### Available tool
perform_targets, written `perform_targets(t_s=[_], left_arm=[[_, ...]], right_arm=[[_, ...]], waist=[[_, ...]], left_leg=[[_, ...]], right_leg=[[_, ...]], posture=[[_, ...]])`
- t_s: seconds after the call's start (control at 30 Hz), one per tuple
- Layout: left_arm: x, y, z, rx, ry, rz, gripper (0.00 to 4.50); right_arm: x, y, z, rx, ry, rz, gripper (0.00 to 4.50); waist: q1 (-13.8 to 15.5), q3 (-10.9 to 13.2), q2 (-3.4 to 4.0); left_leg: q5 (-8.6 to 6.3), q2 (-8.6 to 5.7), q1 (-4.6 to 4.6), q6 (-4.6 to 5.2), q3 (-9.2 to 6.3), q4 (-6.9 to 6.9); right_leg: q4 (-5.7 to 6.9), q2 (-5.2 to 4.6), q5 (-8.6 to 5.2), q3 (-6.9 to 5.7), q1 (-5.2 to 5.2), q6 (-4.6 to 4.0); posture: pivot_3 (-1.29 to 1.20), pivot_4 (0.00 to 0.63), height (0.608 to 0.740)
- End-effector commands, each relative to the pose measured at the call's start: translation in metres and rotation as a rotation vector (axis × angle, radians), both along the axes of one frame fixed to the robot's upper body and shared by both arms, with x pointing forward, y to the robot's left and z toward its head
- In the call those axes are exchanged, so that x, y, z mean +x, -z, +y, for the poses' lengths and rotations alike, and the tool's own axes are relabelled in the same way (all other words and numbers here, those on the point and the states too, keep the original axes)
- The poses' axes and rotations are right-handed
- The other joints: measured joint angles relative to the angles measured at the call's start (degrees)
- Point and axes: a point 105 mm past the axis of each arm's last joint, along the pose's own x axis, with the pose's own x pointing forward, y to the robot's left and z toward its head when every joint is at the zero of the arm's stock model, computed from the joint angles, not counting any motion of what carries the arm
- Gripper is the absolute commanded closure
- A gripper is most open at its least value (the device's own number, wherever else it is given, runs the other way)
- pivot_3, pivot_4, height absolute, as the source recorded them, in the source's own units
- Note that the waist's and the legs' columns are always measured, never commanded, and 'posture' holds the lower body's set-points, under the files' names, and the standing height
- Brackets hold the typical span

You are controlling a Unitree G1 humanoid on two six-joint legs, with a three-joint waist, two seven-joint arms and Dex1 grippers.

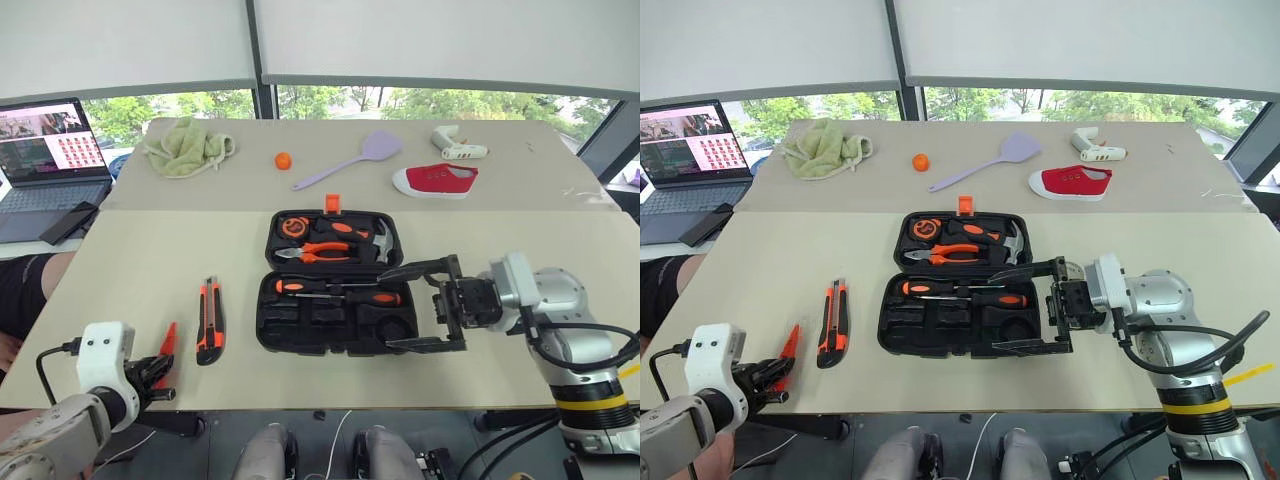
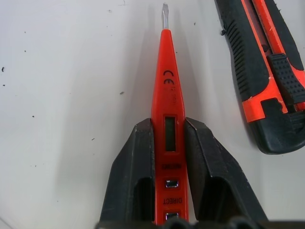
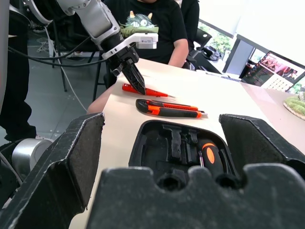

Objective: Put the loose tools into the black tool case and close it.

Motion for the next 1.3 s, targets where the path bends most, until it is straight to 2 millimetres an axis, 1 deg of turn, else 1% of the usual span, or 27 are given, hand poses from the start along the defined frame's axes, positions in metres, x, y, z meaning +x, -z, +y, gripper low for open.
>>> perform_targets(t_s=[0.03,0.13,0.17,0.2,0.23,0.27,0.3,0.33,0.4,0.43,0.47,0.5,0.57,0.63,0.67,0.7,0.73,0.77,0.83,0.9,1.03,1.13,1.23,1.3], left_arm=[[-0.006,0.006,0.004,-0.025,0.013,0.044,4.07],[0.002,-0.014,0.018,0.010,0.055,-0.028,4.07],[0.010,-0.030,0.019,0.025,0.130,-0.105,4.07],[0.016,-0.044,0.014,0.036,0.233,-0.177,4.07],[0.021,-0.060,0.002,0.041,0.406,-0.261,4.07],[0.022,-0.069,-0.007,0.050,0.535,-0.308,4.07],[0.020,-0.077,-0.020,0.038,0.708,-0.347,4.07],[0.018,-0.081,-0.029,0.028,0.836,-0.354,4.07],[0.026,-0.087,-0.051,-0.003,1.050,-0.337,4.07],[0.029,-0.089,-0.056,-0.005,1.106,-0.331,4.07],[0.036,-0.087,-0.071,0.014,1.223,-0.305,4.07],[0.041,-0.085,-0.083,0.038,1.312,-0.279,4.07],[0.052,-0.079,-0.099,0.095,1.426,-0.212,4.07],[0.064,-0.073,-0.108,0.167,1.498,-0.166,4.07],[0.069,-0.071,-0.111,0.202,1.529,-0.153,4.07],[0.083,-0.068,-0.119,0.251,1.535,-0.180,4.07],[0.093,-0.067,-0.126,0.287,1.541,-0.196,4.07],[0.098,-0.064,-0.131,0.294,1.554,-0.189,4.07],[0.111,-0.056,-0.138,0.372,1.571,-0.179,4.07],[0.119,-0.053,-0.143,0.402,1.575,-0.182,4.07],[0.120,-0.048,-0.152,0.410,1.638,-0.166,4.07],[0.125,-0.045,-0.158,0.421,1.636,-0.169,4.07],[0.121,-0.044,-0.164,0.396,1.658,-0.154,4.07],[0.120,-0.042,-0.164,0.397,1.663,-0.137,4.07]], right_arm=[[-0.002,-0.007,-0.004,-0.001,0.004,-0.021,0.00],[-0.001,-0.006,-0.007,-0.005,0.024,-0.016,0.00],[0.000,-0.006,-0.010,-0.009,0.039,-0.015,0.00],[0.001,-0.006,-0.013,-0.012,0.053,-0.014,0.00],[0.002,-0.006,-0.017,-0.021,0.076,-0.012,0.00],[0.003,-0.006,-0.021,-0.027,0.090,-0.010,0.00],[0.004,-0.005,-0.026,-0.039,0.112,-0.007,0.00],[0.005,-0.004,-0.030,-0.049,0.132,-0.005,0.00],[0.008,-0.003,-0.038,-0.067,0.182,0.001,0.00],[0.008,-0.003,-0.040,-0.071,0.195,0.002,0.00],[0.009,-0.002,-0.043,-0.080,0.213,0.005,0.00],[0.008,-0.001,-0.045,-0.086,0.226,0.007,0.00],[0.007,0.000,-0.046,-0.088,0.244,0.011,0.00],[0.005,0.000,-0.046,-0.082,0.257,0.016,0.00],[0.004,0.000,-0.046,-0.081,0.262,0.018,0.00],[0.001,0.000,-0.046,-0.077,0.272,0.020,0.00],[0.000,0.000,-0.046,-0.075,0.279,0.022,0.00],[-0.002,0.001,-0.046,-0.075,0.284,0.023,0.00],[-0.005,0.001,-0.046,-0.066,0.304,0.026,0.00],[-0.009,0.002,-0.045,-0.064,0.312,0.027,0.00],[-0.014,0.004,-0.043,-0.053,0.329,0.039,0.00],[-0.016,0.005,-0.042,-0.047,0.339,0.042,0.00],[-0.018,0.006,-0.042,-0.044,0.345,0.045,0.00],[-0.019,0.006,-0.042,-0.044,0.348,0.046,0.00]], waist=[[-0.11,0.00,0.00],[-0.34,0.04,-0.07],[-0.36,0.05,-0.09],[-0.36,0.08,-0.13],[-0.36,0.14,-0.23],[-0.22,0.18,-0.28],[-0.08,0.18,-0.26],[0.15,0.20,-0.22],[0.46,0.21,-0.17],[0.64,0.25,-0.13],[0.59,0.25,-0.12],[0.76,0.27,-0.09],[0.91,0.34,-0.12],[0.82,0.35,-0.13],[0.66,0.35,-0.14],[0.39,0.36,-0.16],[0.44,0.37,-0.16],[0.45,0.40,-0.21],[0.30,0.46,-0.31],[0.12,0.52,-0.41],[0.01,0.59,-0.53],[0.04,0.59,-0.54],[0.23,0.60,-0.55],[0.25,0.60,-0.55]], left_leg=[[0.00,0.00,-0.01,0.00,0.00,0.00],[0.01,0.01,-0.02,-0.01,0.00,0.01],[0.02,0.03,-0.06,-0.03,0.00,0.01],[0.03,0.03,-0.09,-0.07,0.00,0.01],[0.04,0.03,-0.11,-0.09,0.01,0.02],[0.04,0.04,-0.18,-0.17,0.01,0.02],[0.05,0.04,-0.28,-0.29,0.00,0.03],[0.04,0.03,-0.27,-0.35,0.00,0.04],[0.01,0.00,-0.25,-0.36,0.02,0.03],[-0.01,-0.01,-0.27,-0.32,0.02,0.03],[-0.01,-0.01,-0.30,-0.30,0.04,0.03],[-0.03,0.00,-0.33,-0.27,0.07,0.03],[0.02,-0.04,-0.34,-0.14,0.10,0.04],[0.39,-0.04,-0.36,0.19,0.13,0.06],[0.46,-0.03,-0.36,0.07,0.15,0.05],[0.50,-0.01,-0.36,0.00,0.18,0.05],[0.50,-0.05,-0.36,-0.01,0.18,0.06],[0.51,-0.06,-0.36,-0.03,0.17,0.04],[0.51,-0.06,-0.40,-0.03,0.16,0.07],[0.51,-0.06,-0.40,-0.01,0.15,0.10],[0.47,-0.02,-0.41,0.05,0.14,0.14],[0.38,-0.03,-0.40,0.20,0.13,0.17],[0.37,-0.04,-0.40,0.23,0.10,0.24],[0.36,-0.03,-0.40,0.25,0.09,0.27]], right_leg=[[0.00,0.00,0.00,-0.01,-0.01,-0.01],[0.04,0.05,-0.02,-0.03,-0.04,-0.04],[0.06,0.08,-0.04,-0.06,-0.10,-0.07],[0.07,0.10,-0.05,-0.09,-0.12,-0.08],[0.12,0.10,-0.07,-0.12,-0.16,-0.11],[0.13,0.13,-0.08,-0.16,-0.24,-0.14],[0.11,0.13,-0.12,-0.29,-0.31,-0.22],[0.08,0.09,-0.17,-0.33,-0.37,-0.29],[-0.01,0.01,-0.30,-0.33,-0.34,-0.50],[-0.06,0.02,-0.29,-0.32,-0.24,-0.49],[-0.06,0.02,-0.27,-0.31,-0.27,-0.45],[-0.07,0.06,-0.14,-0.27,-0.27,-0.24],[-0.06,0.24,-0.02,-0.26,-0.19,0.01],[-0.02,0.36,0.00,-0.20,-0.19,0.04],[-0.01,0.39,0.00,-0.18,-0.22,0.05],[0.04,0.44,0.00,-0.14,-0.23,0.05],[0.07,0.47,-0.02,-0.14,-0.24,0.08],[0.08,0.48,-0.04,-0.15,-0.23,0.11],[0.08,0.52,-0.06,-0.14,-0.26,0.12],[0.08,0.52,-0.07,-0.11,-0.25,0.15],[0.10,0.49,-0.08,-0.10,-0.25,0.17],[0.12,0.45,-0.10,-0.10,-0.22,0.21],[0.16,0.44,-0.10,-0.11,-0.18,0.22],[0.16,0.44,-0.10,-0.12,-0.18,0.23]], posture=[[0.00,0.150,0.740],[0.00,0.150,0.740],[0.00,0.150,0.740],[0.00,0.150,0.740],[0.00,0.150,0.740],[0.00,0.150,0.740],[0.00,0.150,0.740],[0.00,0.150,0.740],[0.00,0.150,0.740],[0.00,0.150,0.740],[0.00,0.150,0.740],[0.00,0.150,0.740],[0.00,0.150,0.740],[0.00,0.150,0.740],[0.00,0.150,0.740],[0.00,0.150,0.740],[0.00,0.150,0.740],[0.00,0.150,0.740],[0.00,0.150,0.740],[0.00,0.150,0.740],[0.00,0.150,0.740],[0.00,0.150,0.740],[0.00,0.150,0.740],[0.00,0.150,0.740]])
